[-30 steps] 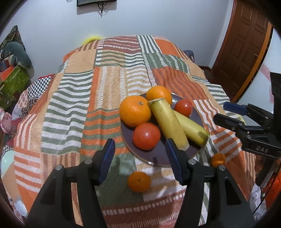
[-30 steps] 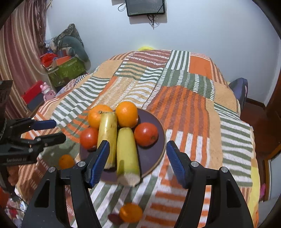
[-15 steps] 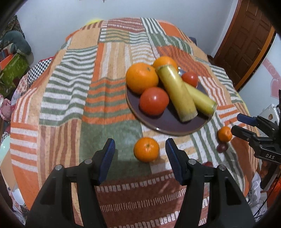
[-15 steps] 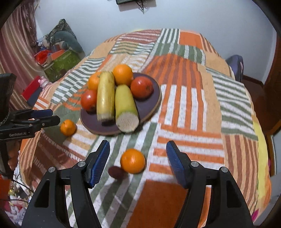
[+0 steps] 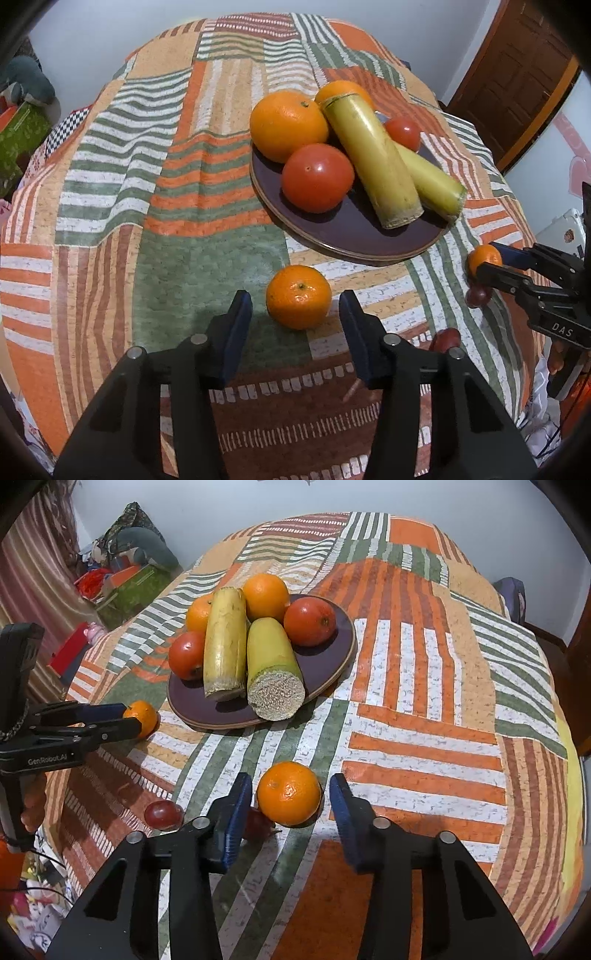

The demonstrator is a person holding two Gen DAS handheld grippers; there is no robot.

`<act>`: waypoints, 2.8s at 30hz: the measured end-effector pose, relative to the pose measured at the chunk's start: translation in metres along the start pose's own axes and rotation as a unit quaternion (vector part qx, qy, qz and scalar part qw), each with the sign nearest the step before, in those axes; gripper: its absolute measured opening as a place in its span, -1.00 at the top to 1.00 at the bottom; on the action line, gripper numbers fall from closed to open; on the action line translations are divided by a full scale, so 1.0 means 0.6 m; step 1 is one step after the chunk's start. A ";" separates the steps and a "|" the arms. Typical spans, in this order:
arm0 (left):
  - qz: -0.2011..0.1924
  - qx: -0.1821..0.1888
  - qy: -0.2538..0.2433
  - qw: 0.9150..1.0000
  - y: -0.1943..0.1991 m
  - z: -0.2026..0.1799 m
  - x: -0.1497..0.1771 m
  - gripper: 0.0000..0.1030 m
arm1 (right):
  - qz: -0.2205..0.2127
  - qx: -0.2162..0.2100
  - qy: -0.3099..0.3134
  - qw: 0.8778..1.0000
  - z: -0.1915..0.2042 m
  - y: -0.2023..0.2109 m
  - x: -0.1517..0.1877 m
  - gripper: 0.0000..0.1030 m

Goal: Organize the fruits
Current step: 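Grasp a small mandarin with the left tool while the right tool grasps another mandarin, then place both mandarins on the purple plate and open both tools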

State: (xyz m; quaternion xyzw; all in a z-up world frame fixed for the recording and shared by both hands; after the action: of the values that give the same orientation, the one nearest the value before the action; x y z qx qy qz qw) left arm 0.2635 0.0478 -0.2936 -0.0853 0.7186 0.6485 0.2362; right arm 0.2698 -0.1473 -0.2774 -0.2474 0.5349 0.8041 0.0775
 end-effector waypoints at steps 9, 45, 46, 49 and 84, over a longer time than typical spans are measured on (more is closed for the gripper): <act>0.010 0.011 0.008 1.000 -0.022 0.000 -0.001 0.24 | -0.001 -0.011 0.000 1.000 0.003 -0.001 -0.004 0.37; -0.027 0.025 -0.017 0.999 -0.023 -0.048 -0.083 0.26 | -0.076 0.001 0.003 0.997 -0.005 -0.012 -0.140 0.37; -0.026 0.024 -0.017 0.999 -0.025 -0.048 -0.083 0.26 | -0.072 0.002 0.004 0.997 -0.006 -0.020 -0.141 0.37; -0.024 0.024 -0.019 0.999 -0.030 -0.047 -0.082 0.26 | -0.059 0.000 0.006 0.998 -0.006 -0.035 -0.141 0.37; -0.052 0.013 -0.017 0.998 0.055 -0.050 -0.061 0.11 | -0.071 0.008 0.029 0.997 0.012 0.029 -0.120 0.26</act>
State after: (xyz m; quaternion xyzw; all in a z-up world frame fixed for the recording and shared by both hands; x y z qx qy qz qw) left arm 0.2744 0.0164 -0.2461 -0.1087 0.7174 0.6272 0.2832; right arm 0.3233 -0.1379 -0.2264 -0.3075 0.5248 0.7846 0.1203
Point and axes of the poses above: each gripper's, at about its wrist camera, not at the fingertips, and y roughly against the way its jaws point, z to its left, x to its underside, the point moved 7 cm from there along -y, roughly the way its jaws point, and after that the axes turned 11 degrees about -y, right-handed, at the moved point
